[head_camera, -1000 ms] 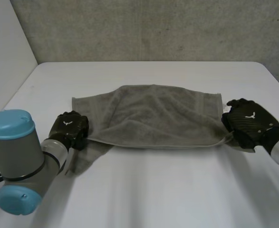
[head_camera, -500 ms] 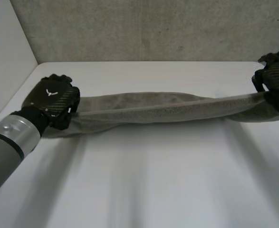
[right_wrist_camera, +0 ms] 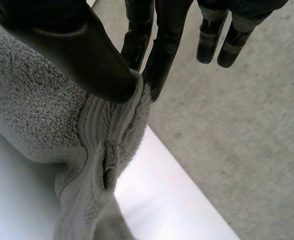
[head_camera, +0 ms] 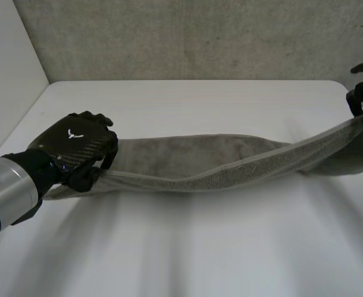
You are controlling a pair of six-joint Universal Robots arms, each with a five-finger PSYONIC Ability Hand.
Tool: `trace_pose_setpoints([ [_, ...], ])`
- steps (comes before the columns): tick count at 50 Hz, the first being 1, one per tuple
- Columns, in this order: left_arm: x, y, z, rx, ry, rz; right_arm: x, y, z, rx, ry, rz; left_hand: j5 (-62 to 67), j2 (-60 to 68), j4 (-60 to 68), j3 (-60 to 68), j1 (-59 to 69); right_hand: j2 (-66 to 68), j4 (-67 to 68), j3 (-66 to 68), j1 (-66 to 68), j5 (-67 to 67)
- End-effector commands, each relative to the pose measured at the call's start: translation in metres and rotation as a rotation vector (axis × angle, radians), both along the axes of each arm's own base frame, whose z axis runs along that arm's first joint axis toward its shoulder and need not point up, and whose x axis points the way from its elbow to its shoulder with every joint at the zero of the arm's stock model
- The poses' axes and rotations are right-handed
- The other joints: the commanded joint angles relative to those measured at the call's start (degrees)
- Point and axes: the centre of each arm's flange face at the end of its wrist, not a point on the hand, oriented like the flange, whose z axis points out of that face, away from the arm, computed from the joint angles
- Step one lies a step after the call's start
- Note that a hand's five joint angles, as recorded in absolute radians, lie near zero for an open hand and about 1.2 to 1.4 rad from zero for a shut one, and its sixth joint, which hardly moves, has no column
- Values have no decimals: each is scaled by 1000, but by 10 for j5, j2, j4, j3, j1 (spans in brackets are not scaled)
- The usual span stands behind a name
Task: Fold the towel.
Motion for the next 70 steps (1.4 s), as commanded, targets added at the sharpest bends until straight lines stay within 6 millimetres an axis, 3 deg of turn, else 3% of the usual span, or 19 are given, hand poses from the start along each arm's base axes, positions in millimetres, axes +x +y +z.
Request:
trace_pose_setpoints([
  [1,-3,-29,-25,83,-22,12,9,-25,-45,113,53,54,42,42,-30,-25,78,61,-4,-4,49,40],
  [3,-9,-46,-42,136,-35,4,22,-37,-69,155,148,65,42,42,-30,-25,78,61,-4,-4,49,40],
  [6,-12,-55,-50,157,-44,1,28,-43,-80,170,200,66,42,42,-30,-25,78,61,-4,-4,49,40],
  [11,-25,-97,-77,177,-73,-11,45,-69,-111,213,293,64,42,42,-30,-25,78,61,-4,-4,49,40],
  [14,-28,-106,-83,165,-86,-19,51,-81,-113,194,279,56,42,42,-30,-25,78,61,-4,-4,49,40],
  [16,-33,-127,-90,111,-113,-29,52,-89,-112,178,251,39,42,42,-30,-25,78,61,-4,-4,49,40],
  [24,-45,-167,-97,-77,-110,-26,50,-127,-116,80,155,-86,42,42,-30,-25,78,61,-4,-4,49,40],
  [41,-63,-199,-121,-254,-65,-23,75,-158,-161,21,169,-94,42,42,-30,-25,78,61,-4,-4,49,40],
  [54,-70,-213,-148,-256,-67,-27,80,-176,-177,-62,172,-122,42,42,-30,-25,78,61,-4,-4,49,40],
  [66,-76,-223,-144,-331,-45,-15,79,-188,-186,-94,177,-153,42,42,-30,-25,78,61,-4,-4,49,40],
  [67,-76,-223,-143,-340,-43,-12,80,-188,-187,-92,178,-154,-46,-46,-30,-25,-10,61,-4,-4,49,40],
  [68,-77,-223,-144,-343,-43,-10,82,-187,-187,-92,177,-153,-252,-252,-30,-25,-216,-191,-4,-4,-204,-213],
  [69,-77,-223,-144,-343,-43,-10,82,-187,-187,-92,177,-153,-254,-254,-30,-25,-218,-194,-4,-4,-207,-215],
  [70,-78,-222,-143,-345,-43,-8,83,-186,-184,-96,179,-159,-447,-447,-30,-25,-411,-570,-4,-4,-583,-592],
])
